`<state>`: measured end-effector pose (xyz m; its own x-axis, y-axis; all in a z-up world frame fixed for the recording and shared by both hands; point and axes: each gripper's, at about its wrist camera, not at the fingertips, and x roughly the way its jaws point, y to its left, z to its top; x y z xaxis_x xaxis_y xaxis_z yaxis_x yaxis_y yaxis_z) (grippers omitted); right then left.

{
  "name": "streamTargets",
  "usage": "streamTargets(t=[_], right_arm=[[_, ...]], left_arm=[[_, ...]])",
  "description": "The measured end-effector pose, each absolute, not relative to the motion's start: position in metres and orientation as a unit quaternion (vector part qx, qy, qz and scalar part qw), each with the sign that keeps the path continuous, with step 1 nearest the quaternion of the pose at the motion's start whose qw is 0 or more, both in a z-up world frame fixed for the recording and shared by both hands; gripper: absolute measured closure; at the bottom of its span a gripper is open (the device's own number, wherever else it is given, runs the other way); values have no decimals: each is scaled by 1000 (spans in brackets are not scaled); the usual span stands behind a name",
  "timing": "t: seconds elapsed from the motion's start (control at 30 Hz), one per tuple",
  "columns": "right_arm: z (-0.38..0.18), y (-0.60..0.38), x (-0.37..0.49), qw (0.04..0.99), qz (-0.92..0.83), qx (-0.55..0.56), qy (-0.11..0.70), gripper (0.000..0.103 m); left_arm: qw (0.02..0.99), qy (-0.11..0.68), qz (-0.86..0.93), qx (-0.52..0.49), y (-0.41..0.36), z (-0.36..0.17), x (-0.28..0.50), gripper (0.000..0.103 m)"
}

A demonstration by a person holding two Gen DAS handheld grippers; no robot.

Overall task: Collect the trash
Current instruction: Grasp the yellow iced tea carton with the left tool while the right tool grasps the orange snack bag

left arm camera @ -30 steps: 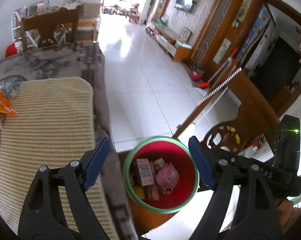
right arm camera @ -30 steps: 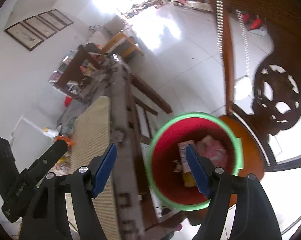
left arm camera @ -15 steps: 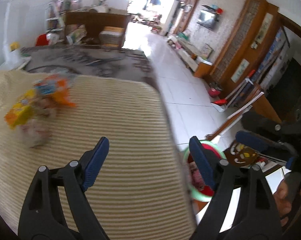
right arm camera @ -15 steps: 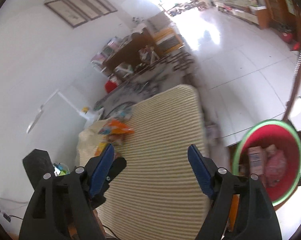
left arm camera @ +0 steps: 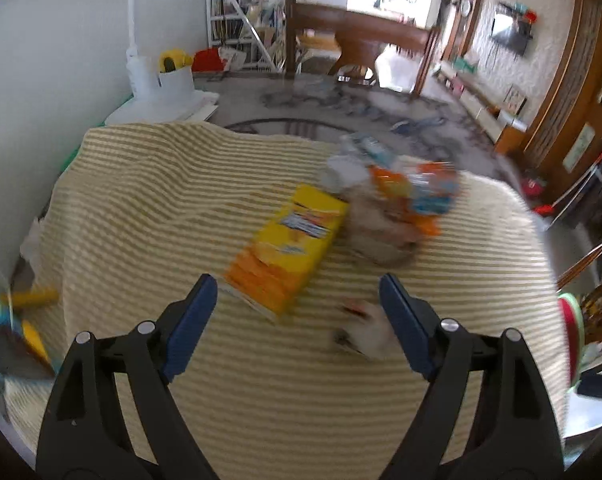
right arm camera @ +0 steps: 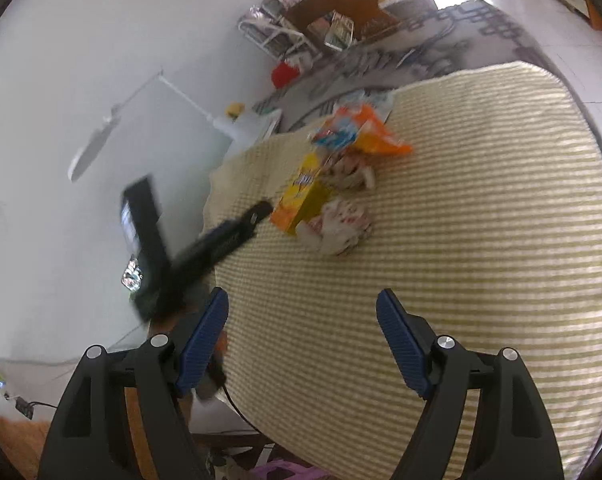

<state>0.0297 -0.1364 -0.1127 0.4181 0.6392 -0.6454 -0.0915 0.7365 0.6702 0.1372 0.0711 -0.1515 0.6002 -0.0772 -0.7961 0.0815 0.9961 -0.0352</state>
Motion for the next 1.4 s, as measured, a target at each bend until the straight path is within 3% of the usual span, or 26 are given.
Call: streamTargets(t=[0.33,0.4,0.43,0.57,0.73,0.9,1.2,1.27,1.33,1.4], right_arm=[[-120,-148,37,804,159,296,491,28],[-122,-150,39,805,153,294,493,28],[-123,-150,41,805,150,292,494,28],[-126,-144,60,812,141,270,498,28],[-124,-131,106,841,125,196,489,28],[-130,-128,166,850,107,211,470,23],[-166,-92,227,831,107,195,510,22],[-172,-88,230,827,106,195,516,32],[-175,-85,231,825,107,190,522,69],[-176,-83,230,820,118,194,525,71]], left_arm=[[845,526,-80,58,71,-215,215,22],[840,533,-91,41,73,-219,218,33],[843,530,-90,36,74,-218,217,34],[844,528,-95,17,81,-213,204,40],[854,513,-86,-15,97,-193,162,40],[863,498,-72,-56,110,-175,122,40],[869,486,-60,-79,114,-161,89,39],[869,484,-59,-77,113,-158,86,39],[870,484,-58,-76,112,-158,84,39],[869,486,-57,-74,111,-158,83,39]])
